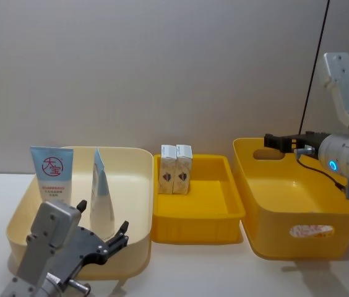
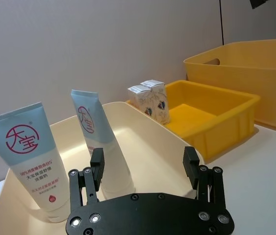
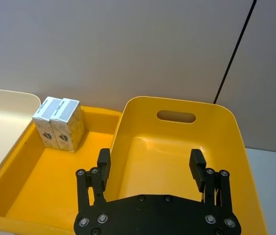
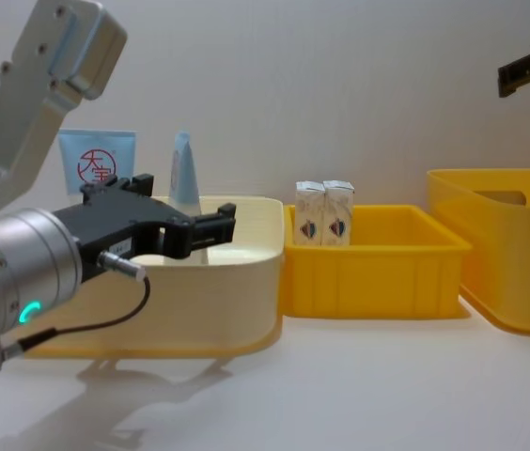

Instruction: Bimanual collaborative sorting of washing and personal care products

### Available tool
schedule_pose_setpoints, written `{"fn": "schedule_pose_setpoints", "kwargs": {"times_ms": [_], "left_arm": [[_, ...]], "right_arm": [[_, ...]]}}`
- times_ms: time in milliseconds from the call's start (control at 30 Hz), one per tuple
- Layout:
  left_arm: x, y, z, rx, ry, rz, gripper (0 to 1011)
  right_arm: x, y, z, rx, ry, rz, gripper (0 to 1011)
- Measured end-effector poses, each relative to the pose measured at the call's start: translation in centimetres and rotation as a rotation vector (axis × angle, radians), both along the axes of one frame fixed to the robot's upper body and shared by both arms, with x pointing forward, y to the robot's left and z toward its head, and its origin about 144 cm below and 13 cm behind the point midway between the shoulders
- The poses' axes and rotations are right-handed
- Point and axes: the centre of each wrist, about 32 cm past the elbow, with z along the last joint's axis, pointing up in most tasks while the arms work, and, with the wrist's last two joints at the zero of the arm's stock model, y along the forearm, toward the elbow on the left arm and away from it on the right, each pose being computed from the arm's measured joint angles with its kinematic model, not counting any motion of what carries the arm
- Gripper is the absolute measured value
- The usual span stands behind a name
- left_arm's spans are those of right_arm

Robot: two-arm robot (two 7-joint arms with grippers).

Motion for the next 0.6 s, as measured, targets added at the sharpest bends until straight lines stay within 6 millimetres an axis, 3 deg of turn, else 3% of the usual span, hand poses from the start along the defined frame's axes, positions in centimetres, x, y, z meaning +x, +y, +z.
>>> {"fn": "schedule_pose_setpoints", "kwargs": {"times_ms": [600], "left_arm": [[3.7,-0.6,4.2,0.012,0.043,-0.031,1003]], "right_arm": [[0.1,0.0,-0.1,0.005,0.009,0.004,1001]]}}
